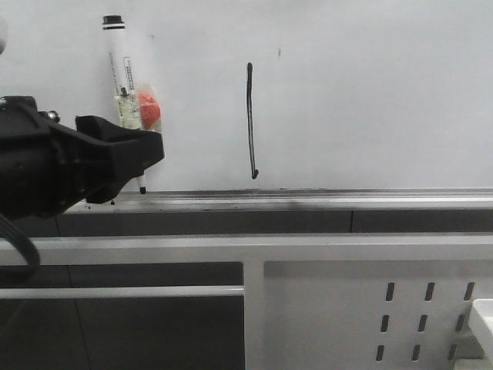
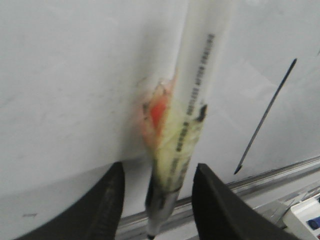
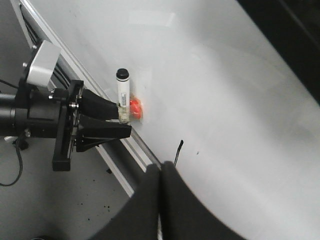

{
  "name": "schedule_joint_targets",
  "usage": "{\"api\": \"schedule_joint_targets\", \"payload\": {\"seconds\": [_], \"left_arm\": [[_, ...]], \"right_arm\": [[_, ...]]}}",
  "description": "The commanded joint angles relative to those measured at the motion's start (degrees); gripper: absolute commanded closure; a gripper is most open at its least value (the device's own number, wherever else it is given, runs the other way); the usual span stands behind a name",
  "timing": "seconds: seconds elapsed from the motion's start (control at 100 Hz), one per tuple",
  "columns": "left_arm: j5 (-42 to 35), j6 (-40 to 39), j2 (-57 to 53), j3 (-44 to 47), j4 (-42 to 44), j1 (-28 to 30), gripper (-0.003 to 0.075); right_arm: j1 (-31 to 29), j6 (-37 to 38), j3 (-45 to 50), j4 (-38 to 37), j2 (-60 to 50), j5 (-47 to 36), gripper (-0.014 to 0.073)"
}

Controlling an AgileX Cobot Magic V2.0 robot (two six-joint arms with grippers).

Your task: Write number 1 on whiteboard

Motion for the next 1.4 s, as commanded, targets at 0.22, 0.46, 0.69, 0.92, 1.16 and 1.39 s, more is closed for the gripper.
{"api": "schedule_joint_targets", "payload": {"seconds": [0.22, 0.46, 0.69, 0.92, 1.16, 1.39], "left_arm": [[-13.40, -0.37, -1.74, 7.05, 0.15, 0.06, 0.0392], [-13.40, -1.06, -6.45, 11.53, 6.08, 0.06, 0.0417], [-13.40, -1.17, -13.76, 14.12, 11.62, 0.06, 0.0647], [-13.40, -1.17, -16.02, 15.87, 13.21, 0.06, 0.0740], [-13.40, 0.89, -16.02, 15.99, 13.76, 0.06, 0.0740], [-12.70, 2.44, -16.02, 15.66, 15.81, 0.06, 0.0740]], "right_arm": [[-0.30, 0.04, -1.88, 0.21, -2.09, -2.02, 0.0671], [-0.30, 0.04, 0.22, -0.19, -8.37, -0.80, 0.0671], [-0.30, 0.14, 16.97, -0.65, -27.07, -8.84, 0.0664], [-0.30, 7.54, 35.46, -1.11, -50.10, -20.22, 0.0648], [-0.30, 7.54, 44.11, -1.11, -61.75, -15.54, 0.0648], [-0.30, 7.54, 45.90, -1.01, -61.14, -15.54, 0.0648]]}}
